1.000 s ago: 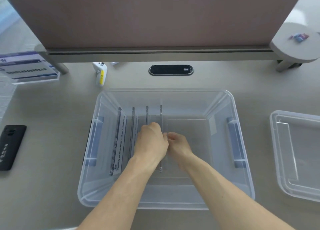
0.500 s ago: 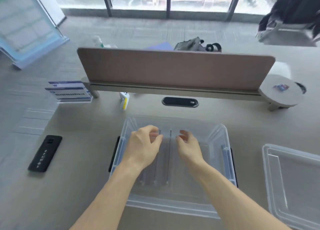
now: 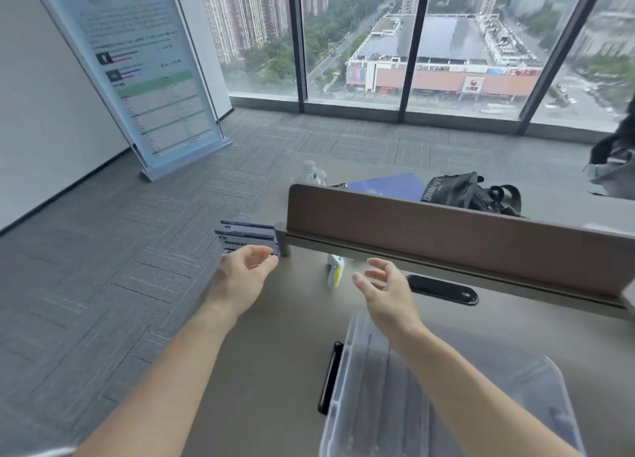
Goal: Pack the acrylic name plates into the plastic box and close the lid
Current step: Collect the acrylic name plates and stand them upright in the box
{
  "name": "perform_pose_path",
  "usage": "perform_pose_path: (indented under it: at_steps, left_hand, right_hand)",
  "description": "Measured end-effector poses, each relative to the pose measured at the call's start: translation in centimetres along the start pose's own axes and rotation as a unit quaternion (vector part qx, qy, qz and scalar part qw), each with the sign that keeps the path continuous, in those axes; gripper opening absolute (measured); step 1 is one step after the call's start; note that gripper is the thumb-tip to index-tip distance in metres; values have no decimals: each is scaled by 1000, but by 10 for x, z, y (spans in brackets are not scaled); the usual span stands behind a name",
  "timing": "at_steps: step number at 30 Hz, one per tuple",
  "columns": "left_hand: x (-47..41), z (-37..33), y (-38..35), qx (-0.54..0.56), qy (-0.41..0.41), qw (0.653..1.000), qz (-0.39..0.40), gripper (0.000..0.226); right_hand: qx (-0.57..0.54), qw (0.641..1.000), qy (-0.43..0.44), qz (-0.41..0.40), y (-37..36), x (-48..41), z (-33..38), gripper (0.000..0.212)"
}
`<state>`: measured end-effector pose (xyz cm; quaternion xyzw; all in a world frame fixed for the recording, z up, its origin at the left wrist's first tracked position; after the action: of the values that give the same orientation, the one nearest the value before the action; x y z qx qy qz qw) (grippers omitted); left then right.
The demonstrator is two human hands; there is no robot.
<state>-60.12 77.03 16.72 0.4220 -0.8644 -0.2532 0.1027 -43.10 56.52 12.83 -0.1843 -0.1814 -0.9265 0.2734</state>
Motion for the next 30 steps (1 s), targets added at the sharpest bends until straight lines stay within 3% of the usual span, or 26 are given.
perform_pose_path:
  at_steps: [6,12,19,25,30]
  left_hand:
    - [-76,97,31,59,60,996,15,22]
    - [-165,218,44,89,120,988,36,9]
    - [-247,327,50,71,188,980,10,50]
    - [-295,361,31,66,109,991,34,56]
    - [-308,363,20,67,54,996,11,17]
  right_hand:
    - [71,993,-79,42,-123,-46,-15,43]
    - [67,988,-137,19,-235,-134,-33,38]
    - [80,982,-169,-33,-308,-225,-60,49]
    - [76,986,-144,-38,-336,-279,-57,53]
    - [84,986,-135,-54,-347,-297,-61,42]
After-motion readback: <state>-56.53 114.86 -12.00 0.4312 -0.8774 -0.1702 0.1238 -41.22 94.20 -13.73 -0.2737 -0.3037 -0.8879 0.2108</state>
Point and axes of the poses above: each hand's wrist, its own x-axis away from the middle knuckle, its own y-axis out of the back of the hand, z = x × y, the point moved 7 cm from there along -x, towards the middle knuckle, and after that the axes turned 12 degrees about -y, right-handed, at the moved point
